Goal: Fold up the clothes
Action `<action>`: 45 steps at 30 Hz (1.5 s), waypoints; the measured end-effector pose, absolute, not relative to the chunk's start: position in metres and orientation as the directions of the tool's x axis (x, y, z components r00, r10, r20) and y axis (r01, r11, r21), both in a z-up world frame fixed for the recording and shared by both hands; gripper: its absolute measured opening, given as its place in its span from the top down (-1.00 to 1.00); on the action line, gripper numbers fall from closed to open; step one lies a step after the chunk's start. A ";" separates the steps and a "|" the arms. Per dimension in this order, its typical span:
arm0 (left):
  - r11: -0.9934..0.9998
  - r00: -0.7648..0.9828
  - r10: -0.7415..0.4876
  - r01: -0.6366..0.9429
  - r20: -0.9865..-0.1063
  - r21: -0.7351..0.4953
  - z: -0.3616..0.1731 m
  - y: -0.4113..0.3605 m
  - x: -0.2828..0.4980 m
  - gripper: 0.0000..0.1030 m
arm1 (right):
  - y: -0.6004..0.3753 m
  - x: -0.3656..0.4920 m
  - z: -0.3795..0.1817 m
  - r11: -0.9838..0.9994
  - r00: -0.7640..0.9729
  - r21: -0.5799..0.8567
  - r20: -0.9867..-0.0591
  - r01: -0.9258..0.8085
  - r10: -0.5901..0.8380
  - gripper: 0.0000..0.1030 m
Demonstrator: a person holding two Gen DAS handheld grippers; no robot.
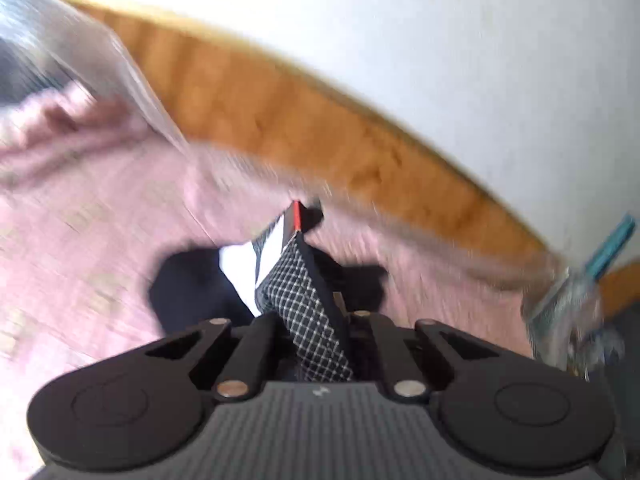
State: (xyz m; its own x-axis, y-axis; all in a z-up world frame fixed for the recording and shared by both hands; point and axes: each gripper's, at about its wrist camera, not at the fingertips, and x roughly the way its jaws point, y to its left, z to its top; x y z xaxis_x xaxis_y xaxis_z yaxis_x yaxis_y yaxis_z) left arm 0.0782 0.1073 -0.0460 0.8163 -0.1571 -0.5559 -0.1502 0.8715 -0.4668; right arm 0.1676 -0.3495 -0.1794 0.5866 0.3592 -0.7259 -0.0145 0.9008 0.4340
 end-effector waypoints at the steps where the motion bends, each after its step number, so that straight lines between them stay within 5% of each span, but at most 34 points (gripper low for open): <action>1: 0.877 0.832 -0.097 -0.189 -0.547 -0.443 -0.028 0.127 0.058 0.87 | -0.353 0.186 -0.185 0.885 0.568 0.465 -0.720 -0.031 0.398 -0.80; 8: 0.813 0.868 0.202 -0.407 -0.455 -0.416 0.052 0.198 -0.051 0.87 | -0.259 0.287 -0.219 0.698 0.337 0.669 -0.615 -0.255 0.713 -0.90; 13: 0.743 0.838 0.332 -0.515 -0.433 -0.427 0.060 0.203 -0.097 0.87 | -0.209 0.318 -0.245 0.738 0.365 0.656 -0.656 -0.158 0.661 -0.89; 17: 0.692 0.820 0.370 -0.557 -0.437 -0.459 0.058 0.220 -0.111 0.87 | -0.210 0.335 -0.239 0.697 0.418 0.712 -0.610 -0.083 0.673 -0.84; 24: 0.689 0.855 0.413 -0.518 -0.313 -0.507 0.085 0.232 -0.135 0.87 | -0.225 0.344 -0.214 0.725 0.575 0.688 -0.576 -0.044 0.581 -0.80; 33: 0.704 0.865 0.429 -0.500 -0.259 -0.504 0.103 0.239 -0.137 0.87 | -0.193 0.413 -0.249 0.744 0.480 0.659 -0.621 -0.109 0.620 -0.63; 34: 0.708 0.865 0.426 -0.501 -0.264 -0.498 0.103 0.242 -0.132 0.87 | -0.190 0.421 -0.253 0.746 0.469 0.656 -0.626 -0.116 0.623 -0.46; 35: 0.715 0.871 0.416 -0.491 -0.262 -0.498 0.105 0.247 -0.124 0.87 | -0.184 0.430 -0.253 0.755 0.452 0.642 -0.638 -0.134 0.623 0.65; 36: 0.722 0.877 0.405 -0.481 -0.259 -0.498 0.108 0.253 -0.116 0.87 | -0.176 0.439 -0.249 0.770 0.437 0.619 -0.656 -0.154 0.615 0.98; 40: 0.795 0.929 0.342 -0.367 -0.142 -0.483 0.151 0.276 -0.073 0.87 | -0.195 0.461 -0.183 0.756 0.566 0.628 -0.561 -0.185 0.604 1.00; 45: 0.872 0.968 0.231 -0.163 0.094 -0.461 0.219 0.287 -0.063 0.87 | -0.297 0.444 -0.049 0.714 0.784 0.666 -0.319 -0.214 0.533 1.00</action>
